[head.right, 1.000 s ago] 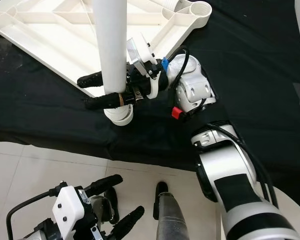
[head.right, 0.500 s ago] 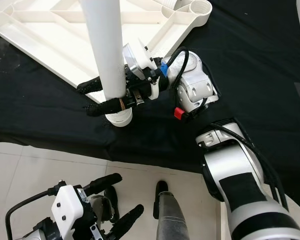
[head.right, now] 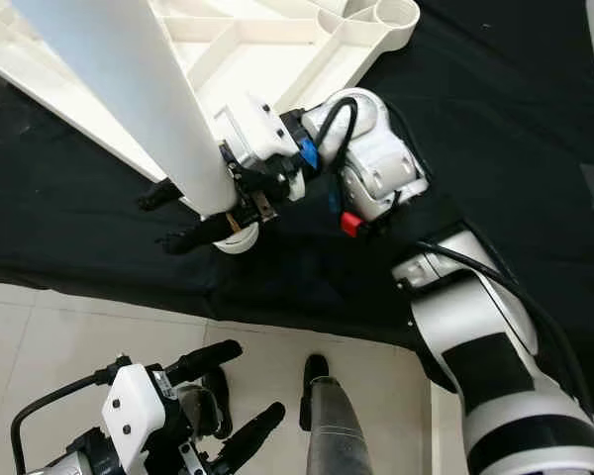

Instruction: Building children table

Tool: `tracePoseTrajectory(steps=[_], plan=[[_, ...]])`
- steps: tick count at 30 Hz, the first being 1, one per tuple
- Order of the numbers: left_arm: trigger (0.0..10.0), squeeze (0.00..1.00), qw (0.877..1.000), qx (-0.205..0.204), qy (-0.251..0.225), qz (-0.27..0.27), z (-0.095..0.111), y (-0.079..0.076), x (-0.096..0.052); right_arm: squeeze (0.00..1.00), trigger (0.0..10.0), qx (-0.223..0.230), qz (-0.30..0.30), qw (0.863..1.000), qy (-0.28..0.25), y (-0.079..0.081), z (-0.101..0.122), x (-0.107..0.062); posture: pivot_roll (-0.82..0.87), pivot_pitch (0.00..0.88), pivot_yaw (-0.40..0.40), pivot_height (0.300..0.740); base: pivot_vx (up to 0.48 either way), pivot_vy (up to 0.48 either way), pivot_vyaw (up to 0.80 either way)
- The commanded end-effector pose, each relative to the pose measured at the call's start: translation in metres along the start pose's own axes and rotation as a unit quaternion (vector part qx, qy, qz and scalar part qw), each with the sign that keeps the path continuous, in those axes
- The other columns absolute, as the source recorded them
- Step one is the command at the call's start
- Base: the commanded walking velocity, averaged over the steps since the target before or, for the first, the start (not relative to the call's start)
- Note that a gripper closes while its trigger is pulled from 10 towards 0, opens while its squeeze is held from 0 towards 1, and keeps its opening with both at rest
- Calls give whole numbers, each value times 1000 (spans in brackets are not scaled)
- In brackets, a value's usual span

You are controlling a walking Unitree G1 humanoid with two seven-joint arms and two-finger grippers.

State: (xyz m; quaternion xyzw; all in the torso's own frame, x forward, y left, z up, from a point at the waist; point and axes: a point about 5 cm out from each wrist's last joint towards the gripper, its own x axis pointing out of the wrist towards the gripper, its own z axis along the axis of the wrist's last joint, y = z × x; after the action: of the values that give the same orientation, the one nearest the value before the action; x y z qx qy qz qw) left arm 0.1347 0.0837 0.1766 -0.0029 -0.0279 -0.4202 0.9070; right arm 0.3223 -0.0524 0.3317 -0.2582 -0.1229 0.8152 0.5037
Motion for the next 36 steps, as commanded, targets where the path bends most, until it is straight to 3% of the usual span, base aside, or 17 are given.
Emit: tracePoseTrajectory(steps=[1, 19, 22, 36], plan=[[10000, 0, 1000, -10, 12, -2, -4, -4, -1, 0, 10000, 65, 39, 997, 10, 10, -27, 15, 104, 515, 18, 740, 0, 0, 0], [10000, 0, 1000, -10, 6, -1, -5, -2, 3, 0, 10000, 100, -3, 995, -6, 3, -38, 10, 81, 499, 6, 740, 0, 0, 0], [10000, 0, 1000, -8, 5, 0, -5, -2, 3, 0, 10000, 107, -62, 992, 1, 0, -46, 9, 80, 496, 8, 740, 0, 0, 0], [10000, 0, 1000, -7, 5, 0, -6, -1, 4, 0, 10000, 106, -176, 978, 28, 0, -57, 2, 76, 495, 9, 740, 0, 0, 0]])
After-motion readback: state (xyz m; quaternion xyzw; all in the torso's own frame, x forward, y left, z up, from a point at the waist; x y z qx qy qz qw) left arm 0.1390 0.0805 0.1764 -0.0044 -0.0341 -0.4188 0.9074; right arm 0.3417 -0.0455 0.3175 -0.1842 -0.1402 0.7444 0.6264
